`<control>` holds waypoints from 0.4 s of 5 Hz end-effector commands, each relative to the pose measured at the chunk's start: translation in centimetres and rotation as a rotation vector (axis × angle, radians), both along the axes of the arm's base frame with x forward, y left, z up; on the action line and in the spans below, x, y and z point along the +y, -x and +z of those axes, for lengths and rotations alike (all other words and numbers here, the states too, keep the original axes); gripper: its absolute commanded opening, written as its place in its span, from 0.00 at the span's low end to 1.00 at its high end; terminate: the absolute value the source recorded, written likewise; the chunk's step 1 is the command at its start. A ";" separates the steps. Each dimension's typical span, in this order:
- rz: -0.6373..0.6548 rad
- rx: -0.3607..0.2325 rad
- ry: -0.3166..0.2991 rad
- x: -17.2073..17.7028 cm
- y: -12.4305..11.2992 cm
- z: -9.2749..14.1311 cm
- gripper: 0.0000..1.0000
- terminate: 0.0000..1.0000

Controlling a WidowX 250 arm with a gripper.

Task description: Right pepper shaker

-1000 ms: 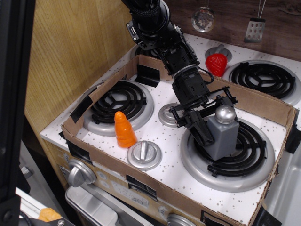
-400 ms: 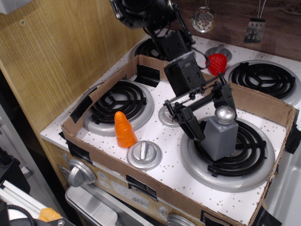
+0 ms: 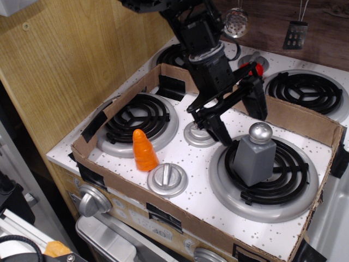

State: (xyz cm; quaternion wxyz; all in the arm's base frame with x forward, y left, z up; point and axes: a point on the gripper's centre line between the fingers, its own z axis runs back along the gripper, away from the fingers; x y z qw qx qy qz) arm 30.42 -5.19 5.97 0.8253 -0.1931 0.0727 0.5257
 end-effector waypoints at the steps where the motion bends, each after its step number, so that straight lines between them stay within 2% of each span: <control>1: -0.035 -0.208 -0.301 0.5 -2.3 4.7 1.00 0.00; 2: -0.110 -0.237 -0.441 0.5 -2.3 5.6 1.00 1.00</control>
